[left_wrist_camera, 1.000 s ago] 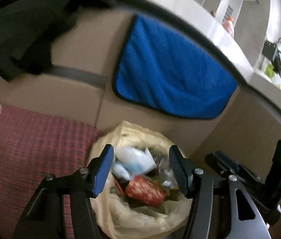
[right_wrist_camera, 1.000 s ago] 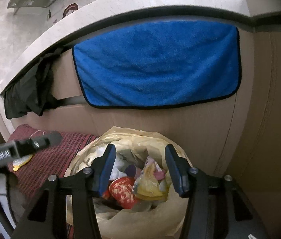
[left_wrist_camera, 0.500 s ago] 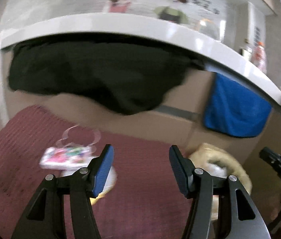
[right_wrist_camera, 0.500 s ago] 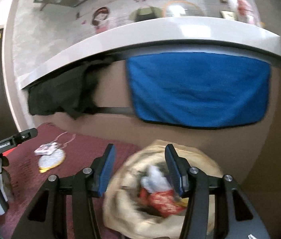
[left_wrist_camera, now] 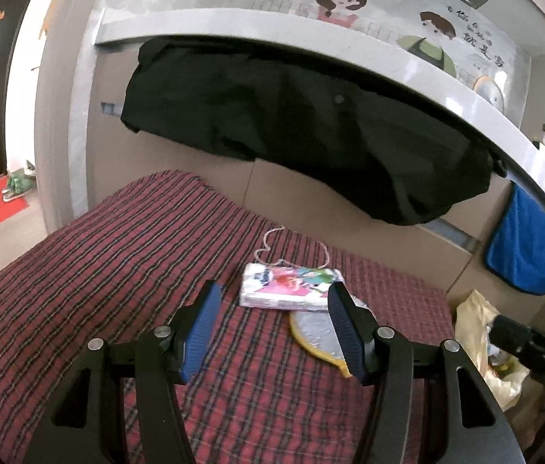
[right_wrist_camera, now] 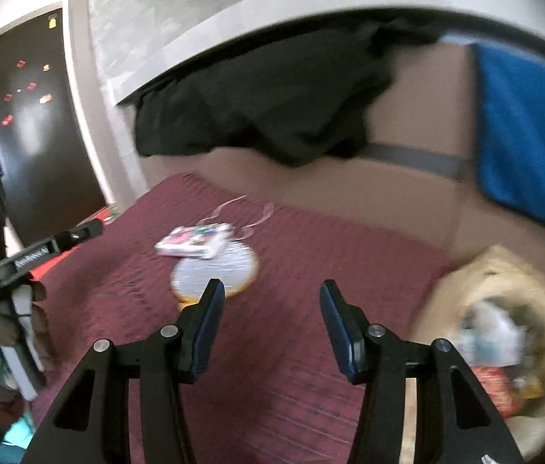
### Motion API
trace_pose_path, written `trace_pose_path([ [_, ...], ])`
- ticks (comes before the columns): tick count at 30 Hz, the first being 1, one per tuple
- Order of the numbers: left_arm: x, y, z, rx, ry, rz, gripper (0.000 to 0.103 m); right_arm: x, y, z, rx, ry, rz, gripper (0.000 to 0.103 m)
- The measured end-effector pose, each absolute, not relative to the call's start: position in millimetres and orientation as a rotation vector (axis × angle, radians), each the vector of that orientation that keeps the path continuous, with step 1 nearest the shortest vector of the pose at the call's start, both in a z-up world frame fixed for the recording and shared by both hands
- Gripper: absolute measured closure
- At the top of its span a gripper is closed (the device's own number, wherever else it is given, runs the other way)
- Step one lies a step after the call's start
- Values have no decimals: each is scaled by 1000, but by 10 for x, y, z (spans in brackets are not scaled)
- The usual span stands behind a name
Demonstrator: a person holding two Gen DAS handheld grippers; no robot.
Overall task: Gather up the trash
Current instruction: 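Reach the left tool to the pink tissue pack and grasp it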
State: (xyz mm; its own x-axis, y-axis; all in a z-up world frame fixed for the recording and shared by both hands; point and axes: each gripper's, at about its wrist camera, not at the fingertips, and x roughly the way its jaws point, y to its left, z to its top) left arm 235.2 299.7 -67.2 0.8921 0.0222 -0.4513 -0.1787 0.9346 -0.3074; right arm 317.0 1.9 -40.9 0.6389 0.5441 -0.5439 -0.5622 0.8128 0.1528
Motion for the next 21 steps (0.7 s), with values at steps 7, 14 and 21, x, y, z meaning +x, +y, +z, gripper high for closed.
trace_pose_path([
  [7,2774,3173,-731,-331,524,-67,45,3441,598,-722,-40,732,680,65],
  [14,3778,3361,-918,-388,694,-227,45,3511,782,-818,-155,710,646,65],
  [21,4348,3400,-1217,-467,856,-277,45,3550,520,-822,-170,728,603,65],
])
